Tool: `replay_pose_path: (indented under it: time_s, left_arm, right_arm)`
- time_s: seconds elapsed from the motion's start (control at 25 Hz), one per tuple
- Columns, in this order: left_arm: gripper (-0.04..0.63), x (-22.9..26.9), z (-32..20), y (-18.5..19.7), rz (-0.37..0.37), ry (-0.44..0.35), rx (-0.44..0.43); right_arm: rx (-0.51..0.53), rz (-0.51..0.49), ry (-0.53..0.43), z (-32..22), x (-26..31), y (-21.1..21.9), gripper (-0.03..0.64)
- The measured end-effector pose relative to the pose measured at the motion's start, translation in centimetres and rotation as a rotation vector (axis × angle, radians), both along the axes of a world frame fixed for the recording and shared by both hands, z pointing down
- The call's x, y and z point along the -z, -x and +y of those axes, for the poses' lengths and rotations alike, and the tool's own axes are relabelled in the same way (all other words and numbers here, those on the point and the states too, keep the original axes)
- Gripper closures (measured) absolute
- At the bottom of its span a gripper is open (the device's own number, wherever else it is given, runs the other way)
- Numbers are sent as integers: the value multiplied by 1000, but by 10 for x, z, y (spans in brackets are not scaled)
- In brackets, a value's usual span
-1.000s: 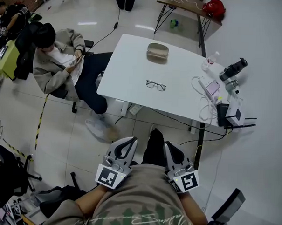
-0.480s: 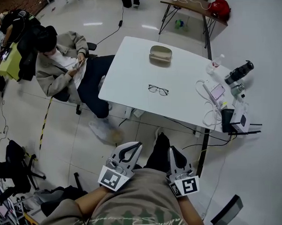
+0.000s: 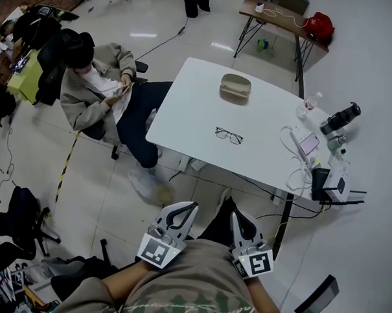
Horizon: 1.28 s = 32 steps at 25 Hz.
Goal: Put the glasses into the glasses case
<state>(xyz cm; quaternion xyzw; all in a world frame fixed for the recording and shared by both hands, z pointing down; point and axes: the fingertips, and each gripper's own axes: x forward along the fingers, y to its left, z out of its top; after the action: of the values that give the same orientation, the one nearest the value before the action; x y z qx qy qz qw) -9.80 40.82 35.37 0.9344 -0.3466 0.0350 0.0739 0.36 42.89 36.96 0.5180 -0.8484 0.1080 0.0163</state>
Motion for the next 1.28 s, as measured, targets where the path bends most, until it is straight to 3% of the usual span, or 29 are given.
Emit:
replay_pose_path:
  time_s: [0.12, 0.4, 0.76, 1.0, 1.16, 1.28]
  left_arm:
    - [589, 0, -8, 1, -1, -3, 19]
    - [589, 1, -37, -12, 7, -20, 44]
    - [589, -8, -81, -61, -19, -11, 3]
    - [589, -13, -105, -96, -47, 7, -34]
    - [589, -4, -135, -109, -44, -19, -5]
    - [589, -3, -150, -107, -67, -12, 70]
  right_arm:
    - [27, 45, -17, -6, -3, 0, 604]
    - [23, 44, -33, -34, 0, -21, 604]
    - [-26, -25, -20, -82, 1, -72, 604]
    - [-55, -15, 14, -116, -6, -115, 604]
    - [-24, -34, -1, -151, -1, -125, 604]
    - [-4, -19, 8, -171, 2, -129, 604]
